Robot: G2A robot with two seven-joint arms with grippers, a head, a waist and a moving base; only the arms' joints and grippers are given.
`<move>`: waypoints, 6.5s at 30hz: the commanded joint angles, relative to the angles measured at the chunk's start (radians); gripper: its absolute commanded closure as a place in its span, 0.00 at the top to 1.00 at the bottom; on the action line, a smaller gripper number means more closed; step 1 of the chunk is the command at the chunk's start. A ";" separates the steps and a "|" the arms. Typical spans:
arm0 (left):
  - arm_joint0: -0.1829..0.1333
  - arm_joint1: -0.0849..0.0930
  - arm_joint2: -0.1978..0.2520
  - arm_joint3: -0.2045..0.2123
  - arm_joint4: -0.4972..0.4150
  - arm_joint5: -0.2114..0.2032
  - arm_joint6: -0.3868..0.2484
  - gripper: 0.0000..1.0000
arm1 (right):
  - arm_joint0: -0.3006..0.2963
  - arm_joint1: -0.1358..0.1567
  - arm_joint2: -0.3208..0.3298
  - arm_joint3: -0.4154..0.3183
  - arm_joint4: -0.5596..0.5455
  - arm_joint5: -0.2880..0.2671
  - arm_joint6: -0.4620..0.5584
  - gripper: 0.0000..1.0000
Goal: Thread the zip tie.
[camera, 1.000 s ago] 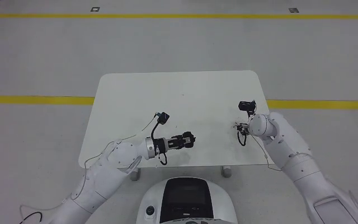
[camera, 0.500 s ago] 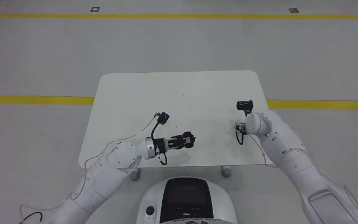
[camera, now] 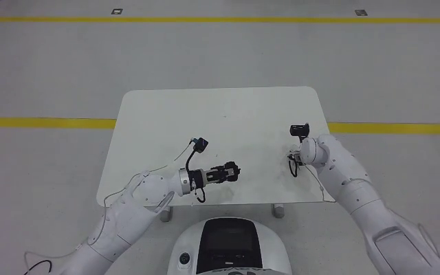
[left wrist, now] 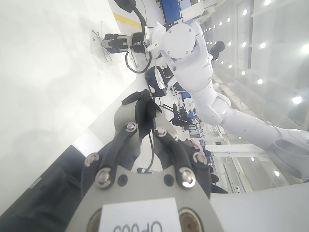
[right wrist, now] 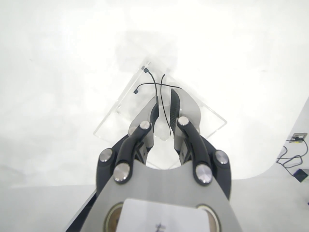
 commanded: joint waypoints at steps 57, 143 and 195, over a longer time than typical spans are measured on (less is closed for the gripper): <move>0.000 0.000 0.000 0.000 0.000 0.000 0.000 0.00 | -0.388 0.085 0.507 -0.476 0.330 -0.196 -0.084 0.00; -0.051 -0.079 0.163 0.136 -0.122 -0.008 0.315 0.00 | -0.582 0.088 0.123 -0.560 -0.101 -0.675 -1.484 0.00; 0.012 -0.057 0.076 0.095 -0.030 -0.060 0.299 0.00 | -0.471 0.044 -0.068 -0.372 -0.121 -0.661 -1.784 0.00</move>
